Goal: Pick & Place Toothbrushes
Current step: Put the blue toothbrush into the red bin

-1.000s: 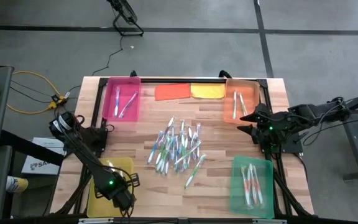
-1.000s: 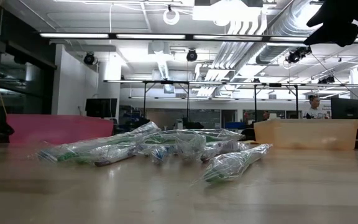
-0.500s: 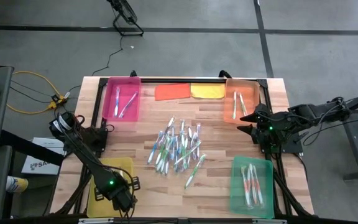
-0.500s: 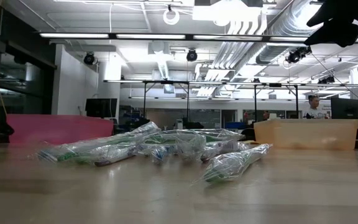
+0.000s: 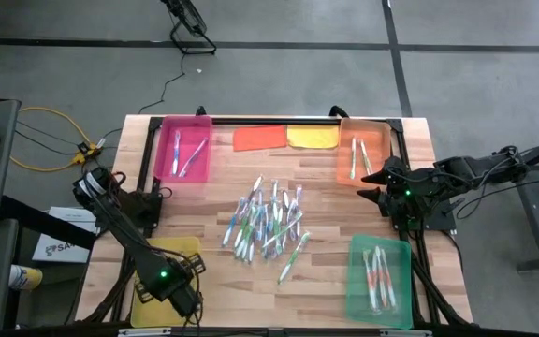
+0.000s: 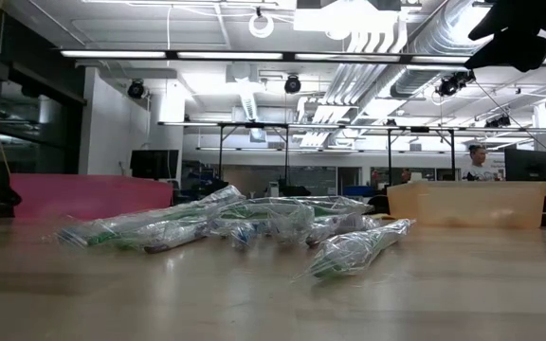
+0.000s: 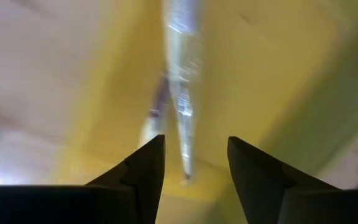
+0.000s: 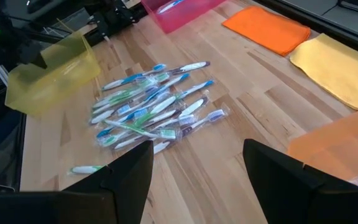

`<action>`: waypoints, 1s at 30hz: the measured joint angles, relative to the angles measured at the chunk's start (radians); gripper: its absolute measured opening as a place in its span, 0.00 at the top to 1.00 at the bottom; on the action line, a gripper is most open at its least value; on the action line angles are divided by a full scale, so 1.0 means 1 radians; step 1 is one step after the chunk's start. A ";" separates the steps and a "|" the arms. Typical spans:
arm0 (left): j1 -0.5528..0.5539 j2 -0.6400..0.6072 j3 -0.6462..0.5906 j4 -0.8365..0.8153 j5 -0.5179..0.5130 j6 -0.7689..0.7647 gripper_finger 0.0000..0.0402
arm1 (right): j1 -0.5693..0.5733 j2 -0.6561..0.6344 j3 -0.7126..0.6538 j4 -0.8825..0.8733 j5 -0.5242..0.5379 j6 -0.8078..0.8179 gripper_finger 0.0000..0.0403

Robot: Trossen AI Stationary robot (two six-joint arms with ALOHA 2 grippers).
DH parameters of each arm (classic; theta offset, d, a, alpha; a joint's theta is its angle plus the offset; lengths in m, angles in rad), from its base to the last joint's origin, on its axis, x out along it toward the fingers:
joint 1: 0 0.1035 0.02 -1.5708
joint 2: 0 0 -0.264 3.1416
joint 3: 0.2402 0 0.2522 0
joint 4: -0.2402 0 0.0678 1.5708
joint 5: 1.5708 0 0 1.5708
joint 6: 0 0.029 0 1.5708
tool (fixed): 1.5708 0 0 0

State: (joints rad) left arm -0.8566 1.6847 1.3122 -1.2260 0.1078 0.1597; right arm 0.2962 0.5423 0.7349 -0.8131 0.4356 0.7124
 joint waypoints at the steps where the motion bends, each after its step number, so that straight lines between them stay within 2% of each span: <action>1: 0.006 -0.001 0.022 -0.004 -0.044 -0.052 0.58 | 0.000 0.000 0.000 0.000 0.000 0.001 0.40; 4: 0.033 -0.001 0.073 -0.016 -0.184 -0.252 0.58 | 0.000 0.000 0.000 0.000 0.001 0.002 0.40; 6: 0.074 -0.002 0.092 -0.016 -0.237 -0.392 0.58 | 0.000 0.000 0.000 0.000 0.001 0.002 0.40; 11: 0.224 -0.002 0.095 -0.002 -0.276 -0.660 0.58 | 0.000 0.000 0.000 0.000 0.002 0.002 0.40; 18: 0.450 -0.002 0.095 0.006 -0.243 -1.008 0.58 | 0.000 0.000 0.000 0.000 0.003 -0.003 0.40; 24: 0.565 0.004 0.061 0.044 -0.242 -1.150 0.58 | 0.000 0.000 0.000 0.000 0.003 -0.009 0.40; 30: 0.610 0.005 -0.056 0.243 -0.248 -1.240 0.58 | 0.000 0.000 0.000 0.000 0.003 -0.035 0.40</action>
State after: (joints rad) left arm -0.2470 1.6897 1.2558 -0.9829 -0.1402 -1.0805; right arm 0.2966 0.5419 0.7349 -0.8131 0.4385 0.6771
